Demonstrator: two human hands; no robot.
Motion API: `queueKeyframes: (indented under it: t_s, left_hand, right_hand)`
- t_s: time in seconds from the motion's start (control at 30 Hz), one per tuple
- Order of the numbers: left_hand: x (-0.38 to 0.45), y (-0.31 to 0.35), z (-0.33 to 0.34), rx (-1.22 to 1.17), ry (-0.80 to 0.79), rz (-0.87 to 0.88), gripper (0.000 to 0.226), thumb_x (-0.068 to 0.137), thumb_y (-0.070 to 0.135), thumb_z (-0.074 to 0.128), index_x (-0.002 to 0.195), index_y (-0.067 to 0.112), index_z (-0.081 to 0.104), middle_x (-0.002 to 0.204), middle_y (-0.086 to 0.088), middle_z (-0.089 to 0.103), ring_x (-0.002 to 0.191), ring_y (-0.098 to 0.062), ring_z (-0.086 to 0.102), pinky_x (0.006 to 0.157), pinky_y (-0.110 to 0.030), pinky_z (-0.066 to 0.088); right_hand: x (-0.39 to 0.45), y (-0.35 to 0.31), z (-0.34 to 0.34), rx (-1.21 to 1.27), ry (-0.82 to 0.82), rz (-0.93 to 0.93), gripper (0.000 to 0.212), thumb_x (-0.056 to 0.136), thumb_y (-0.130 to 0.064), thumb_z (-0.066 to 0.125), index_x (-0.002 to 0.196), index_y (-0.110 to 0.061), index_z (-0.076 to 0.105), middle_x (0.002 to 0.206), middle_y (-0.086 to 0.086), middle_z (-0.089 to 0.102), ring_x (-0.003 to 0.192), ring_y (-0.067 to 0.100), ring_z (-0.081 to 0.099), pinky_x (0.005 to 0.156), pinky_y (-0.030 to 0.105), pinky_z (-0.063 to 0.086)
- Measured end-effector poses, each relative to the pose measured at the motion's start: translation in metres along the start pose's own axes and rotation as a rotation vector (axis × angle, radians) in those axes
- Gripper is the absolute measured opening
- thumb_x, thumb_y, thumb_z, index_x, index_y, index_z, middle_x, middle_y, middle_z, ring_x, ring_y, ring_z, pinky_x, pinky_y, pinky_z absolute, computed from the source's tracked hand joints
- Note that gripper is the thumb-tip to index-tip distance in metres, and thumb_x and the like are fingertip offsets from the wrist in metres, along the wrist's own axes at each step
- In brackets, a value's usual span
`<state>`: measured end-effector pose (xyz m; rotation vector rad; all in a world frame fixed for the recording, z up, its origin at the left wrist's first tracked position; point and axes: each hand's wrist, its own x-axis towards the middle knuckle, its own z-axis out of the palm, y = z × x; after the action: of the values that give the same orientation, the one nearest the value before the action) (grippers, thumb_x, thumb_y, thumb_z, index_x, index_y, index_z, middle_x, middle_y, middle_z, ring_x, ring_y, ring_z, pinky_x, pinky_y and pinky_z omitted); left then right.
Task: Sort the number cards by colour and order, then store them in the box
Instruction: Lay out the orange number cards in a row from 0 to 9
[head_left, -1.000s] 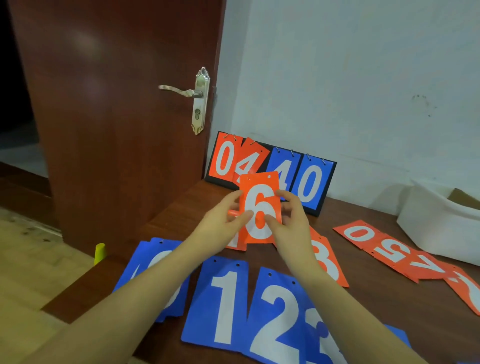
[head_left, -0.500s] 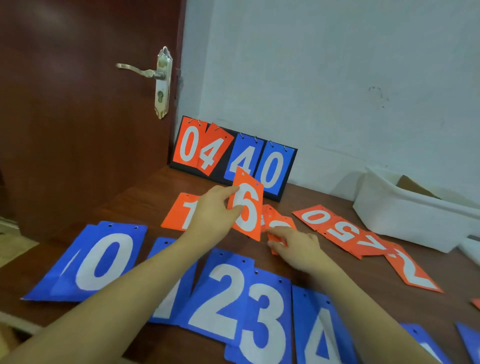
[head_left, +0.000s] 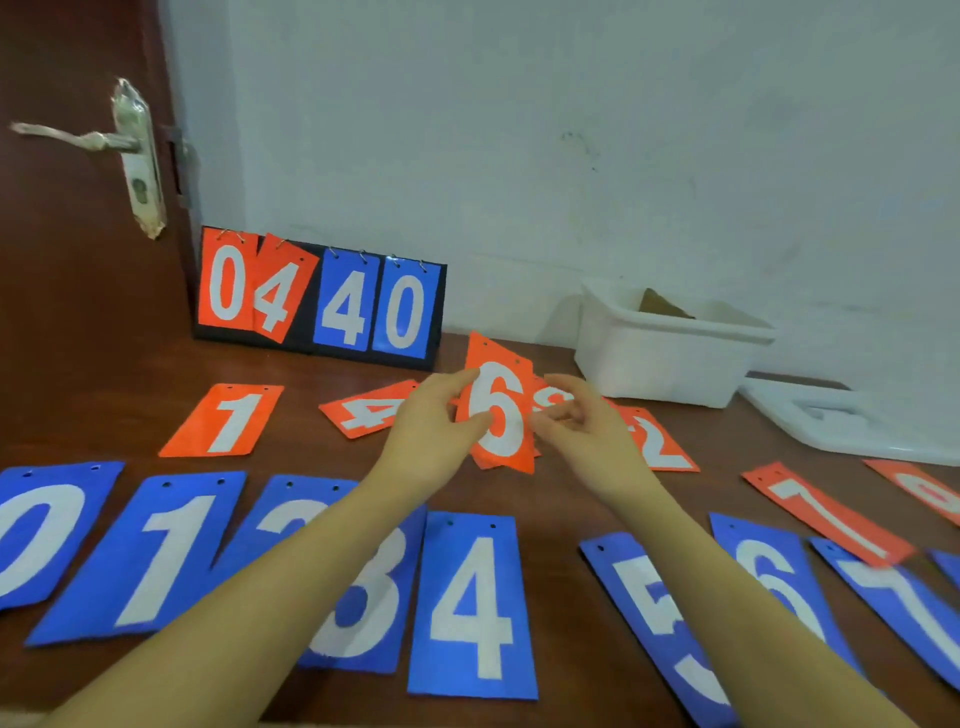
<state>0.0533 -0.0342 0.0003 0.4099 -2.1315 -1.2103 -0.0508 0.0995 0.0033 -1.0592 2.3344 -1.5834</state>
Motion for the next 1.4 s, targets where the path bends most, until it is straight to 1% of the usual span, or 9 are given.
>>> queueKeyframes:
  t_s: [0.2, 0.37, 0.5, 0.63, 0.73, 0.9, 1.03, 1.2, 1.4]
  left_hand:
    - [-0.014, 0.025, 0.064, -0.003, -0.125, 0.072, 0.052, 0.085, 0.017, 0.063, 0.134, 0.017, 0.046, 0.125, 0.003, 0.055, 0.107, -0.017, 0.056, 0.093, -0.024, 0.043]
    - [-0.013, 0.037, 0.123, 0.118, -0.239, 0.124, 0.055, 0.084, 0.025, 0.063, 0.136, 0.019, 0.044, 0.127, -0.002, 0.058, 0.109, -0.019, 0.058, 0.095, -0.040, 0.047]
    - [-0.001, 0.045, 0.176, 0.275, -0.272, 0.109, 0.054, 0.084, 0.035, 0.061, 0.134, 0.026, 0.044, 0.130, 0.003, 0.055, 0.120, -0.017, 0.048, 0.107, -0.041, 0.026]
    - [0.012, 0.045, 0.215, 0.485, -0.388, 0.106, 0.053, 0.086, 0.043, 0.055, 0.136, 0.030, 0.040, 0.140, 0.004, 0.045, 0.133, -0.021, 0.029, 0.105, -0.042, 0.018]
    - [0.021, 0.040, 0.228, 0.681, -0.556, 0.111, 0.049, 0.090, 0.048, 0.045, 0.136, 0.030, 0.040, 0.147, 0.001, 0.033, 0.136, -0.025, 0.022, 0.108, -0.046, 0.015]
    - [0.028, 0.034, 0.209, 0.736, -0.509, 0.141, 0.048, 0.093, 0.049, 0.035, 0.139, 0.032, 0.034, 0.153, 0.002, 0.021, 0.140, -0.023, 0.015, 0.111, -0.048, 0.010]
    - [0.034, 0.024, 0.158, 0.796, -0.353, 0.126, 0.045, 0.094, 0.043, 0.037, 0.138, 0.031, 0.035, 0.151, 0.002, 0.026, 0.139, -0.023, 0.019, 0.111, -0.045, 0.012]
    - [0.039, -0.008, 0.089, 0.934, -0.259, -0.096, 0.047, 0.094, 0.042, 0.037, 0.139, 0.029, 0.033, 0.147, -0.007, 0.030, 0.134, -0.029, 0.027, 0.109, -0.048, 0.019]
    - [0.036, -0.041, 0.053, 1.004, -0.334, -0.280, 0.056, 0.093, 0.052, 0.030, 0.143, 0.031, 0.017, 0.148, -0.015, 0.025, 0.135, -0.034, 0.024, 0.110, -0.048, 0.018]
  right_hand:
    - [-0.033, 0.020, -0.062, 0.093, 0.255, -0.007, 0.025, 0.085, -0.001, 0.059, 0.099, -0.021, 0.065, 0.076, 0.002, 0.063, 0.067, 0.011, 0.060, 0.062, 0.019, 0.050]
    - [-0.041, 0.053, -0.111, 0.015, 0.339, 0.059, 0.021, 0.087, -0.003, 0.055, 0.095, -0.015, 0.070, 0.087, 0.003, 0.068, 0.070, 0.010, 0.061, 0.063, 0.025, 0.047]
    - [-0.038, 0.081, -0.143, -0.256, 0.293, 0.095, 0.025, 0.087, -0.009, 0.057, 0.110, -0.011, 0.067, 0.099, 0.003, 0.062, 0.084, 0.013, 0.055, 0.074, 0.024, 0.041]
    - [-0.028, 0.114, -0.162, -0.531, 0.236, 0.160, 0.035, 0.090, -0.010, 0.053, 0.124, -0.012, 0.059, 0.121, 0.010, 0.053, 0.103, 0.022, 0.054, 0.083, 0.022, 0.040]
    - [-0.020, 0.135, -0.166, -0.741, 0.137, 0.263, 0.034, 0.094, -0.015, 0.047, 0.127, -0.015, 0.055, 0.126, 0.010, 0.047, 0.116, 0.026, 0.048, 0.099, 0.036, 0.036]
    - [-0.008, 0.127, -0.160, -1.017, 0.136, 0.243, 0.033, 0.093, -0.023, 0.045, 0.126, -0.023, 0.053, 0.125, 0.006, 0.043, 0.119, 0.028, 0.040, 0.103, 0.042, 0.026]
    - [0.010, 0.096, -0.126, -0.815, 0.087, 0.111, 0.033, 0.094, -0.027, 0.044, 0.125, -0.023, 0.054, 0.126, 0.005, 0.046, 0.118, 0.026, 0.044, 0.100, 0.040, 0.029]
    - [0.033, 0.072, -0.057, -0.682, -0.171, -0.069, 0.033, 0.095, -0.033, 0.043, 0.126, -0.028, 0.055, 0.133, -0.002, 0.050, 0.128, 0.018, 0.041, 0.110, 0.048, 0.021]
    - [0.041, 0.061, 0.003, -0.811, -0.416, -0.077, 0.045, 0.100, -0.038, 0.031, 0.143, -0.024, 0.033, 0.150, 0.001, 0.030, 0.136, 0.024, 0.025, 0.110, 0.048, 0.013]
